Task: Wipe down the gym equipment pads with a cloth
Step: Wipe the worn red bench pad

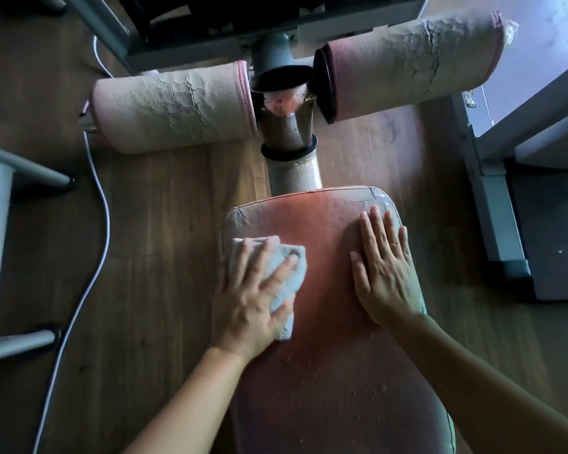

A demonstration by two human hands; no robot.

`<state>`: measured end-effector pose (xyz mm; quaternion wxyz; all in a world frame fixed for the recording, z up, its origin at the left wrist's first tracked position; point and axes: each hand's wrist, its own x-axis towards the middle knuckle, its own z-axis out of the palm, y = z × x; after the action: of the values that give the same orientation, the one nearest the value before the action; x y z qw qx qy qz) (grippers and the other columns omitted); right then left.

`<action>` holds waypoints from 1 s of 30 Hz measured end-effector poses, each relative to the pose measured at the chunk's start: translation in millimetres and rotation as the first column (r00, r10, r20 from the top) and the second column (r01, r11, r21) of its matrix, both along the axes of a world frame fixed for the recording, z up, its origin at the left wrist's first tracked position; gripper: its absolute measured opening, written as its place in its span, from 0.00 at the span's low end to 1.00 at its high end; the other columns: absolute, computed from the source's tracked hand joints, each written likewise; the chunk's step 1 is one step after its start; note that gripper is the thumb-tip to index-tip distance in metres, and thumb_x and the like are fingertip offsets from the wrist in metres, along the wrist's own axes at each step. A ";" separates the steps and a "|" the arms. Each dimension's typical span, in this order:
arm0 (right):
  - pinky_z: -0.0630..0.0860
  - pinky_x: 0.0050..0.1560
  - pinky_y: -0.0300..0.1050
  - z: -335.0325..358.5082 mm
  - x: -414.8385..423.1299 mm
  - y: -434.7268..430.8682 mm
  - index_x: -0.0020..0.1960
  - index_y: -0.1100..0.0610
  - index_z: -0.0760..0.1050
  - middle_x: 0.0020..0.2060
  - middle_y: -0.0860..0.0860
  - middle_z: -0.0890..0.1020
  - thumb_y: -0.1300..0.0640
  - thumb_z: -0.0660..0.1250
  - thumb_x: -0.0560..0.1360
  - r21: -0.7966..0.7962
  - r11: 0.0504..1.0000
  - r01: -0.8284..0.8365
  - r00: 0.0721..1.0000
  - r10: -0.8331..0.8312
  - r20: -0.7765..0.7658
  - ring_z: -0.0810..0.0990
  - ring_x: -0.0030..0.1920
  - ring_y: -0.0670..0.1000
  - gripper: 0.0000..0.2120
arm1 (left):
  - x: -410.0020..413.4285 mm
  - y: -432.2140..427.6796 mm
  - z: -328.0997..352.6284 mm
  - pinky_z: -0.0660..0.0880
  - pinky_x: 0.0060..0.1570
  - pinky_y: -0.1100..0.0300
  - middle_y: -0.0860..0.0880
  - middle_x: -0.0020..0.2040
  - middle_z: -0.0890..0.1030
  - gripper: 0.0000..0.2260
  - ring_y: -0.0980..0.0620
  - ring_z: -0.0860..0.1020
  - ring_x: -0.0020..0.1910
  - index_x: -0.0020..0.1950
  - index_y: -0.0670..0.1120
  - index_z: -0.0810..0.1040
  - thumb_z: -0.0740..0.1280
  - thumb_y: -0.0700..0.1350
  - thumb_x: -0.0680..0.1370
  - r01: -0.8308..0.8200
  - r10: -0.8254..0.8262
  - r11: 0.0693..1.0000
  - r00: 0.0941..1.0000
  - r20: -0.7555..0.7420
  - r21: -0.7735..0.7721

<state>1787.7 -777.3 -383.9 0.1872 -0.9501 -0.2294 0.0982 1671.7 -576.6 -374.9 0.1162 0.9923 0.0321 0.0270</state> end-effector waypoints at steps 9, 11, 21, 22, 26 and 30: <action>0.42 0.76 0.50 1.1 -22.6 -4.5 0.78 0.58 0.51 0.77 0.53 0.51 0.49 0.49 0.79 -0.002 0.999 0.038 0.999 -0.038 0.016 0.45 0.77 0.52 0.29 | 40.4 4.6 1.5 0.60 0.67 0.37 0.46 0.73 0.66 0.25 0.37 0.62 0.72 0.72 0.58 0.66 0.61 0.56 0.74 -0.186 0.186 0.981 0.982 0.019 0.046; 0.43 0.76 0.51 2.0 -27.3 -4.0 0.78 0.58 0.51 0.77 0.54 0.51 0.49 0.48 0.80 -0.010 0.998 0.063 0.998 -0.063 0.010 0.45 0.77 0.52 0.29 | -0.5 -6.0 4.2 0.58 0.68 0.37 0.47 0.75 0.64 0.27 0.38 0.60 0.73 0.72 0.60 0.65 0.63 0.57 0.73 0.031 -0.032 0.998 0.999 0.021 0.047; 0.42 0.76 0.49 0.0 -81.8 -17.1 0.77 0.59 0.51 0.77 0.54 0.52 0.49 0.49 0.80 -0.030 0.976 0.216 0.976 -0.216 0.013 0.46 0.77 0.53 0.29 | 57.4 29.8 -5.6 0.56 0.72 0.40 0.43 0.71 0.70 0.23 0.34 0.65 0.69 0.69 0.56 0.71 0.63 0.53 0.73 -0.096 0.100 0.994 0.992 0.077 -0.056; 0.42 0.76 0.50 -0.6 -88.5 -19.4 0.77 0.58 0.51 0.77 0.54 0.52 0.49 0.49 0.80 -0.034 0.975 0.221 0.975 -0.221 0.012 0.46 0.77 0.53 0.29 | 45.7 21.7 -3.0 0.56 0.71 0.39 0.44 0.71 0.69 0.23 0.35 0.64 0.70 0.69 0.56 0.71 0.63 0.54 0.73 -0.057 0.059 0.998 0.995 0.077 -0.021; 0.43 0.77 0.50 -0.8 -111.4 -28.9 0.78 0.57 0.50 0.77 0.53 0.51 0.48 0.49 0.80 -0.054 0.972 0.229 0.973 -0.229 -0.002 0.46 0.77 0.52 0.29 | -46.2 -12.2 2.6 0.56 0.68 0.36 0.49 0.75 0.63 0.29 0.40 0.59 0.74 0.71 0.60 0.66 0.64 0.57 0.69 0.381 -0.382 0.924 0.924 0.031 0.033; 0.42 0.76 0.49 -0.1 -132.4 -39.1 0.78 0.57 0.50 0.77 0.53 0.51 0.48 0.50 0.80 -0.053 0.977 0.205 0.979 -0.205 0.004 0.45 0.77 0.52 0.29 | -30.0 9.8 -4.9 0.60 0.67 0.37 0.46 0.74 0.66 0.28 0.40 0.60 0.72 0.70 0.60 0.65 0.61 0.58 0.70 0.521 -0.523 0.852 0.852 0.036 0.052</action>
<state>1655.4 -816.4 -383.9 0.1712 -0.9732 -0.1276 0.0851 1641.7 -566.8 -379.8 0.0996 0.9650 -0.2417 0.0192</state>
